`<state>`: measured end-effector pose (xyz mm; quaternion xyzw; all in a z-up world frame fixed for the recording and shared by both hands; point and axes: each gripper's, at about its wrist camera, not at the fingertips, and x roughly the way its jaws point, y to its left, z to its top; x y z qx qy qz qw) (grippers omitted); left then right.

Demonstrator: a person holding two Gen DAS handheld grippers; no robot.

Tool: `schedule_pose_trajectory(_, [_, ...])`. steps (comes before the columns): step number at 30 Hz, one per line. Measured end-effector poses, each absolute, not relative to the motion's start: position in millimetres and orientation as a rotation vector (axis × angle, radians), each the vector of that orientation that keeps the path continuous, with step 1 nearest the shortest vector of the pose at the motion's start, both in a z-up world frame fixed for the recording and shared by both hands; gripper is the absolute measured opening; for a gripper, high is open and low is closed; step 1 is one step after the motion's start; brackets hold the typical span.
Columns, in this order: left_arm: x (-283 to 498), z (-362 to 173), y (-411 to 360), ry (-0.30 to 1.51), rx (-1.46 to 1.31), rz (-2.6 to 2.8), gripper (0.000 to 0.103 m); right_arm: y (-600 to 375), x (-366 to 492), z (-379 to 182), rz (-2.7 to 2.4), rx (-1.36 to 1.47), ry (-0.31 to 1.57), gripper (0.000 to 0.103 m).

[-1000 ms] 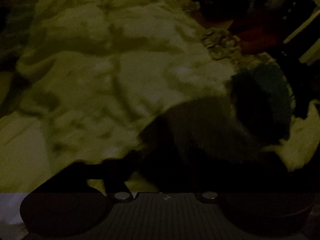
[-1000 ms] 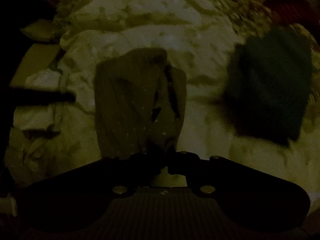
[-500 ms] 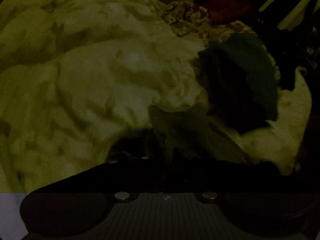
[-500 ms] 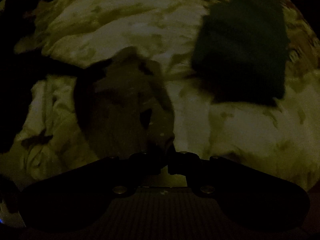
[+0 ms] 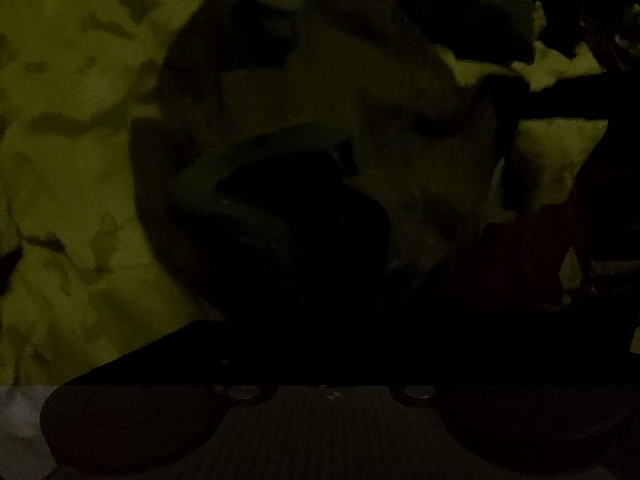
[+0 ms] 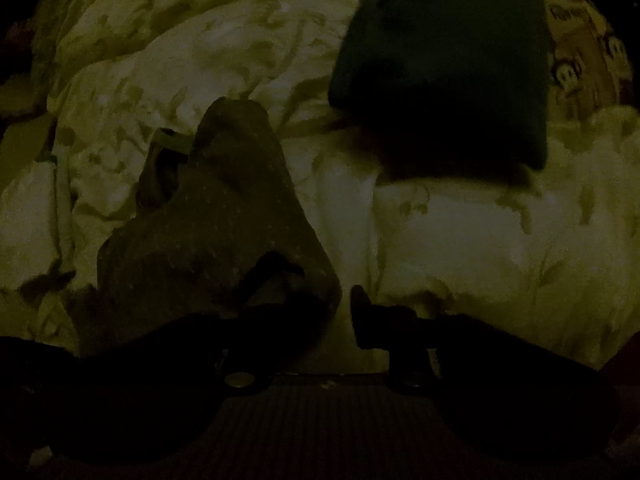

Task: Fold small clothes

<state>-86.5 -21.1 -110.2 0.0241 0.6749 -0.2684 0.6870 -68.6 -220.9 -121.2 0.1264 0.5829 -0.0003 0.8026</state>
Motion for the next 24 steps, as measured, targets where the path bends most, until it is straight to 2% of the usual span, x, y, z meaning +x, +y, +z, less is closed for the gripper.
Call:
schedule_pose_trajectory(3, [-87,-108,-15,1.504,0.059,-0.565,0.103,-216,-67,-113,0.008,0.222,1.214,0.049])
schedule_pose_trajectory(5, [-88,-94,-1,1.437,0.037,-0.541,0.103,-216,-65,-108,0.005,0.210,1.187,0.061])
schedule_pose_trajectory(8, [-88,-67,31,1.310,-0.045,-0.508,0.103,-216,-59,-95,-0.002,0.228,1.139,0.066])
schedule_pose_trajectory(13, [-50,-47,71,1.179,-0.097,-0.336,0.103,-213,-42,-82,0.025,0.260,1.088,0.072])
schedule_pose_trajectory(18, [30,-70,47,1.093,0.008,-0.347,0.103,-196,0,-92,0.058,0.348,1.073,0.072])
schedule_pose_trajectory(24, [98,-126,6,1.218,0.081,-0.489,0.103,-174,65,-126,0.022,0.399,1.110,0.072])
